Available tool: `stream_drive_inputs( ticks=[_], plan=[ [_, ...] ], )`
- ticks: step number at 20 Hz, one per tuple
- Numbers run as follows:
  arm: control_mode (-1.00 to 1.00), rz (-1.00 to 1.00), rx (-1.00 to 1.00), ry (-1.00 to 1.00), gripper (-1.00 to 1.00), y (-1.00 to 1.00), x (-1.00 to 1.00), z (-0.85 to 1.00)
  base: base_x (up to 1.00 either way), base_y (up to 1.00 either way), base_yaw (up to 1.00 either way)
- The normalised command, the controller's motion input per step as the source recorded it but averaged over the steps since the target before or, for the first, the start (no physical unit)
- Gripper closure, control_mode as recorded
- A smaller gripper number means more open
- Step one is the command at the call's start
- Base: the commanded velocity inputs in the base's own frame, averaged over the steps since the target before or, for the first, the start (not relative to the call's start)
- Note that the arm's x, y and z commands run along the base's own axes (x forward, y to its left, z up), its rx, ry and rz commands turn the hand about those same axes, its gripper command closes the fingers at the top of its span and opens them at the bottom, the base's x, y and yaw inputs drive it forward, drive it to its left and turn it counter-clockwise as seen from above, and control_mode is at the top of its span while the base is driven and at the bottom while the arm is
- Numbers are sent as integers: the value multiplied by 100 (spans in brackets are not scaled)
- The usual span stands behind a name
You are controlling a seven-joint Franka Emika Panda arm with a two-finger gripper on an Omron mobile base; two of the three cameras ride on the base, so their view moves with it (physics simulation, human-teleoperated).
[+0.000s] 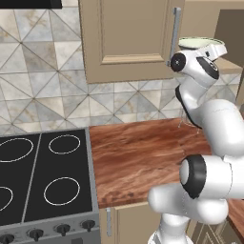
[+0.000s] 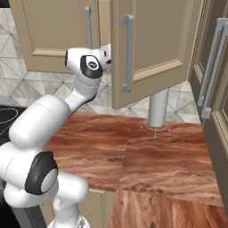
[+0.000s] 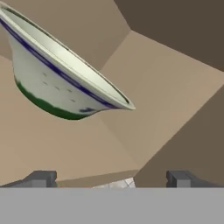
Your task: Move the bowls from the cabinet to the plates on the dining table.
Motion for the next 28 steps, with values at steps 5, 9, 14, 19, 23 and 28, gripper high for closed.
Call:
stream_drive_inputs(
  ticks=[5,9,14,19,23,28],
  plan=[
    [-100,0,0,6,-100,-16,24,-8,0,0,0],
    [-100,0,0,5,-100,-13,17,-8,0,0,0],
    [-100,-1,1,7,-100,-15,18,-6,0,0,0],
    [-100,-3,2,9,-100,-24,5,-6,0,0,0],
    [-100,-5,2,5,-100,-23,-5,-5,0,0,0],
    [-100,-6,1,3,-100,-18,-5,-7,0,0,0]
  ],
)
